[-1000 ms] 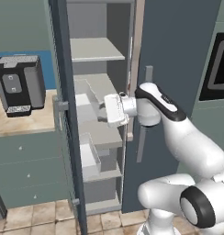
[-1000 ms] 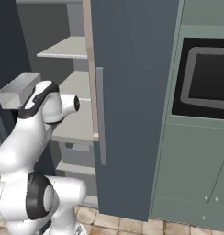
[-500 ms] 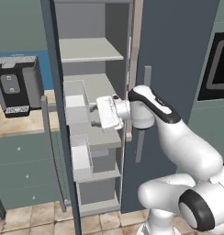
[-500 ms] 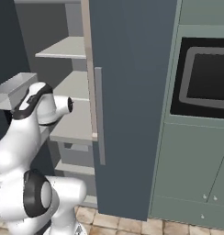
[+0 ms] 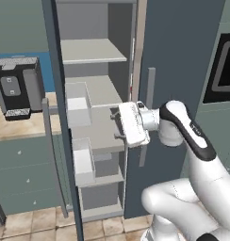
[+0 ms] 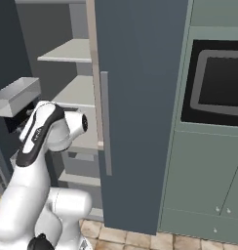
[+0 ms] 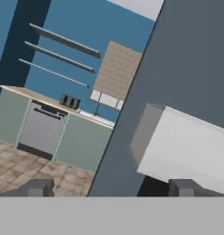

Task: Retrieve the chicken drumstick from the fridge and place it on the saucepan with marinade on the stove.

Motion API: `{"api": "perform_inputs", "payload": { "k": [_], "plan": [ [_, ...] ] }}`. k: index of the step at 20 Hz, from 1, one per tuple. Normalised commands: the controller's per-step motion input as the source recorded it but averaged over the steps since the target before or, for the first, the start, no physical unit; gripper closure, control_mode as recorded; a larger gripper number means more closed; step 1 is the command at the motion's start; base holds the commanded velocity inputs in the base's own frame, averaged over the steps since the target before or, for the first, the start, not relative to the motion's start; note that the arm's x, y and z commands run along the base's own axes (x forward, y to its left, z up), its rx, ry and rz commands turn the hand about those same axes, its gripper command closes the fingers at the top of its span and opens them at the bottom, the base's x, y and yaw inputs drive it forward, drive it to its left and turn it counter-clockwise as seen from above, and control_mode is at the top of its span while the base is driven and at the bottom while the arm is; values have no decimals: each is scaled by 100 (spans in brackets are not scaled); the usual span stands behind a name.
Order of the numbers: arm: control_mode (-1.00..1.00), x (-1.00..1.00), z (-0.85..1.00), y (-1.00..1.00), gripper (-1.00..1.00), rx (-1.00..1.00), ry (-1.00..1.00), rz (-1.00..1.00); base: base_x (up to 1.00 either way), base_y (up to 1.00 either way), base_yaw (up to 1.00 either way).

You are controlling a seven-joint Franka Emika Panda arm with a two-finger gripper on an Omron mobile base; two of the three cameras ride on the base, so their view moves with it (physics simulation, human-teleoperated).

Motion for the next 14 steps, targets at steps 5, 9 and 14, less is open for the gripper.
{"api": "perform_inputs", "payload": {
  "k": [5,9,14],
  "plan": [
    [-100,-24,0,-96,-100,0,11,-50,0,0,0],
    [-100,0,-1,-81,-100,0,19,-70,0,0,0],
    [-100,0,-1,-86,-100,0,24,-69,0,0,0]
  ]
}}
